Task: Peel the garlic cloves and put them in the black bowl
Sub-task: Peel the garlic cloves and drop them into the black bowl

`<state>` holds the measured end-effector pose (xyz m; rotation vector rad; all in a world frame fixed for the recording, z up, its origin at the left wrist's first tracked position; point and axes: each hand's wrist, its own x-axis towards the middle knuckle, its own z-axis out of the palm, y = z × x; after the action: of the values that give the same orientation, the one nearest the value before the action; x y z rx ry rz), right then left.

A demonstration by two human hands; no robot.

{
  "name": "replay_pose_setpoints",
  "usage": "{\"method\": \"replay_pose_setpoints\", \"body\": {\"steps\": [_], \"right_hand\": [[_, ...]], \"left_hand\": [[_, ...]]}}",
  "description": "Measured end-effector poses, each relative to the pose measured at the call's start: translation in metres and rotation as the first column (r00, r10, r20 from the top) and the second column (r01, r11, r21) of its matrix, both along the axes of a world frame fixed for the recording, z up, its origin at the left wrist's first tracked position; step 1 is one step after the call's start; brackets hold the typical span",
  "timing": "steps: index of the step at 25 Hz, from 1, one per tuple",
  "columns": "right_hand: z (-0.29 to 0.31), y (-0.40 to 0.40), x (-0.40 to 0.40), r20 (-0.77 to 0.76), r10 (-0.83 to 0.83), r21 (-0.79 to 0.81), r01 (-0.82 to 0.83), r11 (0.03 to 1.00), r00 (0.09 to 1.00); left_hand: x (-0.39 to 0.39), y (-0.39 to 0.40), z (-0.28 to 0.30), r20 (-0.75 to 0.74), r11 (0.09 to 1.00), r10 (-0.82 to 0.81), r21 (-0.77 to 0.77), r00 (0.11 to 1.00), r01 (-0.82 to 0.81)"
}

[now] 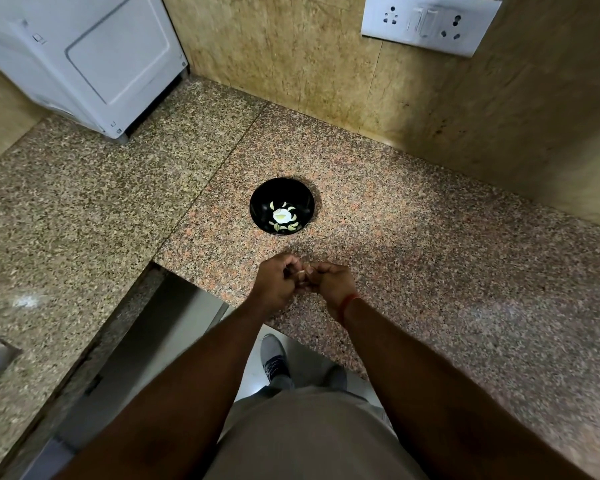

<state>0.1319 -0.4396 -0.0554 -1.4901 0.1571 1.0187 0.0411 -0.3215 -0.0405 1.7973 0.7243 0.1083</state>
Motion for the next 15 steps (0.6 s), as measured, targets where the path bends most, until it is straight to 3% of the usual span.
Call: {"method": "replay_pose_setpoints", "body": {"steps": [7, 11, 15], "right_hand": [[0.000, 0.002, -0.001, 0.019, 0.000, -0.018, 0.001, 1.000, 1.000], [0.006, 0.001, -0.001, 0.117, 0.068, -0.043, -0.063, 0.997, 0.991], [0.015, 0.001, 0.001, 0.118, 0.066, -0.027, -0.064, 0.998, 0.991]], "left_hand": [[0.001, 0.000, -0.001, 0.007, 1.000, 0.010, 0.020, 1.000, -0.010], [0.003, 0.002, 0.000, -0.001, 0.972, -0.065, 0.226, 0.998, 0.064], [0.008, -0.002, 0.006, 0.007, 0.910, -0.083, 0.409, 0.997, 0.072]]}}
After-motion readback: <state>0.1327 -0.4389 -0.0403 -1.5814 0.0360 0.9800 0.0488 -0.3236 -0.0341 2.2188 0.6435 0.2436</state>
